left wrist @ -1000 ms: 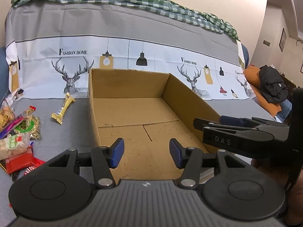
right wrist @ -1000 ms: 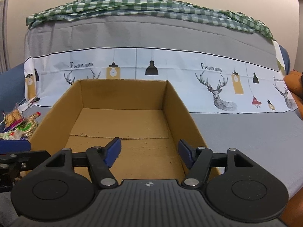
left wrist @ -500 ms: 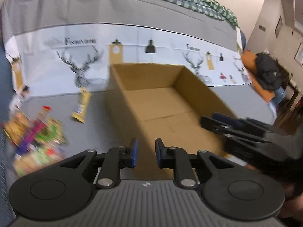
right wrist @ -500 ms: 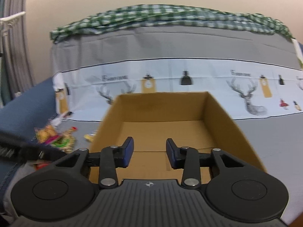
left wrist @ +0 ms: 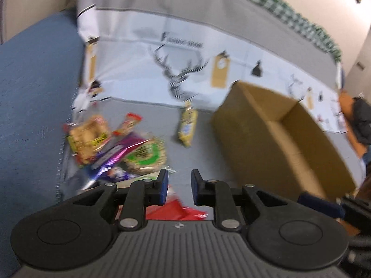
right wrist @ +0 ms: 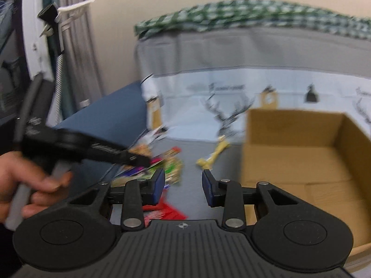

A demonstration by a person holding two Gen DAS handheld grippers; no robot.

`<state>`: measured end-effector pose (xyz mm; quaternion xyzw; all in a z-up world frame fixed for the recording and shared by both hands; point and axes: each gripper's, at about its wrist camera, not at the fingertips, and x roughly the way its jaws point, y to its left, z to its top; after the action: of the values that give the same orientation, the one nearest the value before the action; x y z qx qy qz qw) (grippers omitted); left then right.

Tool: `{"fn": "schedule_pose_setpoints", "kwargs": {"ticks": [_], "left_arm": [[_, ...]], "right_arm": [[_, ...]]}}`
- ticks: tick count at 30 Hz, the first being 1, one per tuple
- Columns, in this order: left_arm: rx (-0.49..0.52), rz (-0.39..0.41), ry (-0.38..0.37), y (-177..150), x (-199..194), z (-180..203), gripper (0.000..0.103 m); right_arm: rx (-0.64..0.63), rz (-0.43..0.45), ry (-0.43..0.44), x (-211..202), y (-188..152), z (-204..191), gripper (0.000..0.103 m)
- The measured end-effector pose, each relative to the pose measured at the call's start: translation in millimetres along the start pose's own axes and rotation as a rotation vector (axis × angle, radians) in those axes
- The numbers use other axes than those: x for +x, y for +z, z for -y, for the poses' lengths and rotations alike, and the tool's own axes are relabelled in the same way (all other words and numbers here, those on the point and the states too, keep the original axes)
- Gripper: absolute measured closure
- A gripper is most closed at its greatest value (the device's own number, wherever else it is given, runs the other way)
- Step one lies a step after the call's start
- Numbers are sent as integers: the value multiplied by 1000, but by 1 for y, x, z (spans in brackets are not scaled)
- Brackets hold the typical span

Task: Organize snacks
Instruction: 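Move both tools toward the snack pile beside the box, then grasp the green-white sachima pack with left tool while right tool grasps red wafer bar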

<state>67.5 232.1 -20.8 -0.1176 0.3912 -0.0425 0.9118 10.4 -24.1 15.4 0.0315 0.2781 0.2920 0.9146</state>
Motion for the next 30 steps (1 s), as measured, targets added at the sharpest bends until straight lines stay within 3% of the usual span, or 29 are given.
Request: {"fn": "schedule_pose_setpoints", "kwargs": {"ticks": [6,10,12,18,26,30], "left_arm": [[4,-47,80,-3,19,-19,43],[-6,-91,118,-4,34,-29,30],[-8,-116,124,-6,41,-33,28],[24,-112,118,-9,44,-32,21],[37,-99,165,-11,48,-30,17],[97,-166,176,-18,60,-21,15]], "right_arm": [[25,-149,49,44,-23,-28,61],[73,-246,27,72,-34,-35,37],[128,-308,13,89,-44,-34,29],[225,-430,-51,124,-69,-33,26],[93,-433,-76,134,-68,-53,22],[37,-440,-86,133,-68,-56,22]]}}
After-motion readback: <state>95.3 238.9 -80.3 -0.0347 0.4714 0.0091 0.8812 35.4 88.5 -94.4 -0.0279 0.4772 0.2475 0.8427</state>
